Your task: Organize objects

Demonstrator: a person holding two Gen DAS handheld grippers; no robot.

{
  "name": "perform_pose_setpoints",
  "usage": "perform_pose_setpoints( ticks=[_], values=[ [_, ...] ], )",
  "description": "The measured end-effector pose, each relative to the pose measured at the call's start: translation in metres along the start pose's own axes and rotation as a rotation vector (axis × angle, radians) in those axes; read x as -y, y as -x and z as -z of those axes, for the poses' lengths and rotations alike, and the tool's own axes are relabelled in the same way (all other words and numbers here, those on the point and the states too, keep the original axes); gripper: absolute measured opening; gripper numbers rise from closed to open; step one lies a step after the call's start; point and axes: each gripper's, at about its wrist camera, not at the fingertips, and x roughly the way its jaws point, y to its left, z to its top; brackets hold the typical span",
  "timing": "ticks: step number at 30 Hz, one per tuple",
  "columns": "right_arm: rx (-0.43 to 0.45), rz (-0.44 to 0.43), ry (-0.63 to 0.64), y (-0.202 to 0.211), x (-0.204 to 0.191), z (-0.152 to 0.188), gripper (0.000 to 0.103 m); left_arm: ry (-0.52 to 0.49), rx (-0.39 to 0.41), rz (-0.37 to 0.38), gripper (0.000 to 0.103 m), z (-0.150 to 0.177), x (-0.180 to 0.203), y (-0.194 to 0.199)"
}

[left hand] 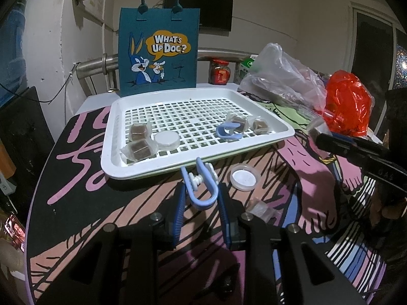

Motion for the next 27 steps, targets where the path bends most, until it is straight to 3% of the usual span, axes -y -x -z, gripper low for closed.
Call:
perform_pose_setpoints(
  ticks=[13,27],
  values=[
    [0.011,0.005,0.009,0.0015,0.0001,-0.0004,0.026,-0.016,0.0,-0.021,0.024,0.0002,0.0026,-0.0009],
    [0.011,0.003,0.007,0.0024,0.0009,-0.0007,0.026,0.007,-0.005,0.007,0.024,0.0004,-0.0022,-0.0018]
  ],
)
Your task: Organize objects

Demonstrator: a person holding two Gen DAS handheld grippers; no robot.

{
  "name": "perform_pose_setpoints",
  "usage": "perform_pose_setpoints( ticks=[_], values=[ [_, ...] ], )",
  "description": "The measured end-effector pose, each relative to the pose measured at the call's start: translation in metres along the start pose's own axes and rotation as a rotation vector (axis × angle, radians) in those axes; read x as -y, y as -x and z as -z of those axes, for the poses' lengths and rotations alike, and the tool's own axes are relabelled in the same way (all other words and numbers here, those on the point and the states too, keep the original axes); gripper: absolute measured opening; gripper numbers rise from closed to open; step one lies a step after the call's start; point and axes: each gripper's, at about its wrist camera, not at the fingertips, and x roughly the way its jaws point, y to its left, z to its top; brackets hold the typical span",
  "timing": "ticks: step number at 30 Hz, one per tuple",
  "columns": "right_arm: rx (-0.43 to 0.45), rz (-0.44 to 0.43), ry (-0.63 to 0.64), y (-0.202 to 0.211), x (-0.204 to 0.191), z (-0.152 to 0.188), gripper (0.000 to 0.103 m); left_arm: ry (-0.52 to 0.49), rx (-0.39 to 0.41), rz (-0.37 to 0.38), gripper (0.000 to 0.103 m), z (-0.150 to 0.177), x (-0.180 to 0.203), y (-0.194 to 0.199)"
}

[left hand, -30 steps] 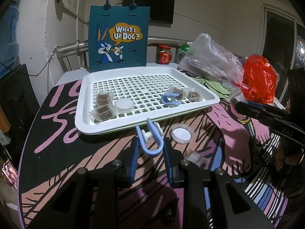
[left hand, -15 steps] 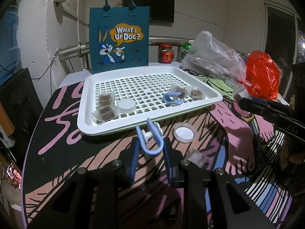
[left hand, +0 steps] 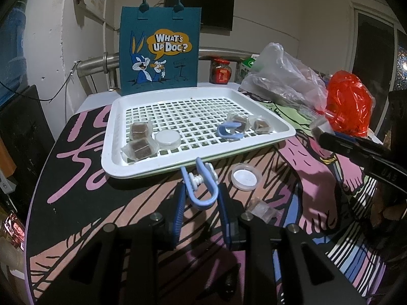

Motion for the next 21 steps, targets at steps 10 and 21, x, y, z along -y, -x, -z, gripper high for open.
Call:
perform_pose_setpoints(
  ticks=[10,21],
  values=[
    [-0.019,-0.021,-0.027,-0.002,0.004,-0.003,0.026,0.012,0.012,0.021,0.024,-0.007,-0.005,0.005],
    [0.098,-0.046,-0.03,0.025,0.013,-0.064,0.026,0.011,0.114,-0.041,0.024,-0.058,-0.032,0.025]
  ],
)
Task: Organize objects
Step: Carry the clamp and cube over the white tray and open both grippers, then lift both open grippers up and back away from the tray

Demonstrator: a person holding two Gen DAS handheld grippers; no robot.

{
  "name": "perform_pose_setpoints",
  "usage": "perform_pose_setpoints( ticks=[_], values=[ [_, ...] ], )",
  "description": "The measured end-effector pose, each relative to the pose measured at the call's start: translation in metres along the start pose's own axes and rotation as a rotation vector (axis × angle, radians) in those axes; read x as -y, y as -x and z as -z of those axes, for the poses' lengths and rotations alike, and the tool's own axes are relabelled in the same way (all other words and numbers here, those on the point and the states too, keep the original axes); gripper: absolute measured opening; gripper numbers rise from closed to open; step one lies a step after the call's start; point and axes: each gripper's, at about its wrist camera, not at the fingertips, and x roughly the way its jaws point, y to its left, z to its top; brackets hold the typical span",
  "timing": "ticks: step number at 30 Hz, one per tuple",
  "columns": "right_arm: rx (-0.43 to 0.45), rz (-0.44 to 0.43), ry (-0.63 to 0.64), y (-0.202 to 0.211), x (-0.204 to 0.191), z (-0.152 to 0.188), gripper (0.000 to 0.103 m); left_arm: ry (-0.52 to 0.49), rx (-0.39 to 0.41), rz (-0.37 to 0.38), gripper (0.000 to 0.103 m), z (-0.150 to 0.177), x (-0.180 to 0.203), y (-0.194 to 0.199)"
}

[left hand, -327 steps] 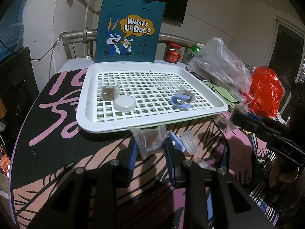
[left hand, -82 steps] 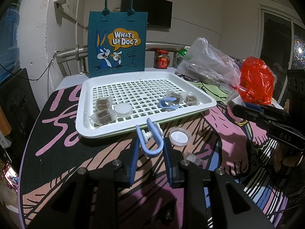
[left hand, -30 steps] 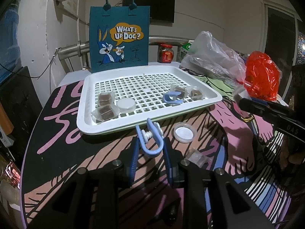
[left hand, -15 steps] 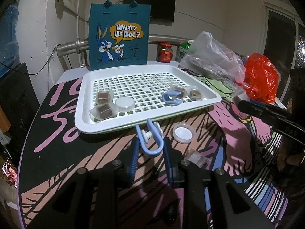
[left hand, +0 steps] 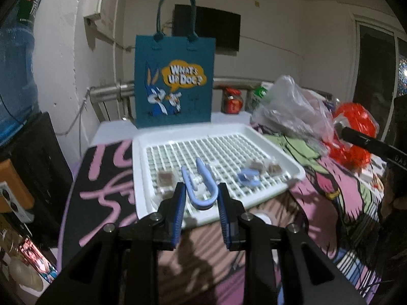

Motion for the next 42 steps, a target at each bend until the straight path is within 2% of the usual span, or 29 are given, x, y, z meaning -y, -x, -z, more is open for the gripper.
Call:
perform_pose_setpoints(
  ticks=[5,9,16,20,28,33,34,35,36,37,38,42],
  values=[
    [0.013,-0.026,-0.041,-0.018,0.011,-0.027,0.026,0.039,0.034,-0.02,0.024,-0.019,-0.018,-0.014],
    [-0.029,-0.054,-0.104,-0.05,0.023,-0.034,0.026,0.095,-0.008,-0.03,0.024,-0.021,-0.035,-0.038],
    [-0.151,-0.035,-0.168,-0.105,0.041,-0.01,0.026,0.112,-0.094,-0.031,0.024,0.0,-0.042,-0.071],
    [-0.228,0.001,-0.167,-0.126,0.046,0.006,0.026,0.099,-0.105,-0.034,0.024,0.0,-0.042,-0.078],
    [-0.305,0.061,-0.132,-0.146,0.047,0.023,0.026,0.07,-0.154,-0.052,0.024,0.01,-0.038,-0.094],
    [-0.313,0.106,-0.107,-0.151,0.046,0.028,0.028,0.059,-0.175,-0.074,0.025,0.013,-0.037,-0.104],
    [-0.314,0.108,-0.106,-0.151,0.046,0.029,0.031,0.065,-0.17,-0.069,0.03,0.013,-0.038,-0.104],
    [-0.309,0.102,-0.106,-0.151,0.046,0.03,0.039,0.073,-0.165,-0.063,0.036,0.012,-0.039,-0.103],
    [-0.295,0.099,-0.106,-0.149,0.046,0.03,0.046,0.079,-0.157,-0.062,0.05,0.012,-0.04,-0.101],
    [-0.284,0.101,-0.106,-0.148,0.046,0.029,0.059,0.082,-0.147,-0.064,0.056,0.012,-0.04,-0.099],
    [-0.27,0.107,-0.105,-0.145,0.045,0.028,0.066,0.085,-0.129,-0.062,0.056,0.011,-0.04,-0.095],
    [-0.19,0.091,-0.104,-0.128,0.041,0.023,0.073,0.096,-0.09,-0.047,0.057,0.007,-0.039,-0.083]
  ],
)
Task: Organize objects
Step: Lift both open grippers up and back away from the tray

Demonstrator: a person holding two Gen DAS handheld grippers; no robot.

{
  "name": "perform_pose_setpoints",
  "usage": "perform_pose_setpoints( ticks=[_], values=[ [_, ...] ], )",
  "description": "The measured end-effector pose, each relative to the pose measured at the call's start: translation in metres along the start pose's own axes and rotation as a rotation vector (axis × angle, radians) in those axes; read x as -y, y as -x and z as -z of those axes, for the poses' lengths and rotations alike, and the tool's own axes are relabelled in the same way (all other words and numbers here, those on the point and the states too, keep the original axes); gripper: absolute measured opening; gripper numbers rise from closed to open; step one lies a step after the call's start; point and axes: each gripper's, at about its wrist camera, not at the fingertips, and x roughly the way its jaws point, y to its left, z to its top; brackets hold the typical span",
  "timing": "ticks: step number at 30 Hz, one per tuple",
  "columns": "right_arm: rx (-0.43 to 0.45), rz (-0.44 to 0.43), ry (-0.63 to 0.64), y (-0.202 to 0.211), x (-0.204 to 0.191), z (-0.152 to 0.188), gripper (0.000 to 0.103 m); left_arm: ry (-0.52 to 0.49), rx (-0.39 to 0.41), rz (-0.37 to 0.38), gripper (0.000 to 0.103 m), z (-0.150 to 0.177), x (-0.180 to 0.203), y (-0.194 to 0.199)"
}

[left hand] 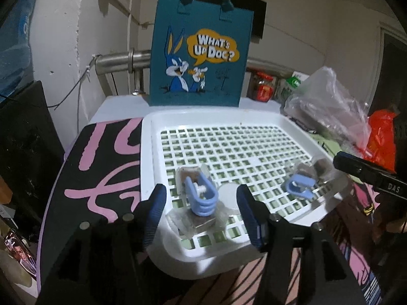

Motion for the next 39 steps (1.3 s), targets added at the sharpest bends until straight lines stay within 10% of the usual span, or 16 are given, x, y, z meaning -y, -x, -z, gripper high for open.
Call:
perform_pose_setpoints(
  ticks=[39],
  values=[
    [0.035,-0.047,0.053,0.051,-0.026,0.032,0.082,-0.163,-0.06,0.228,0.059,0.042,0.065,0.041]
  ],
)
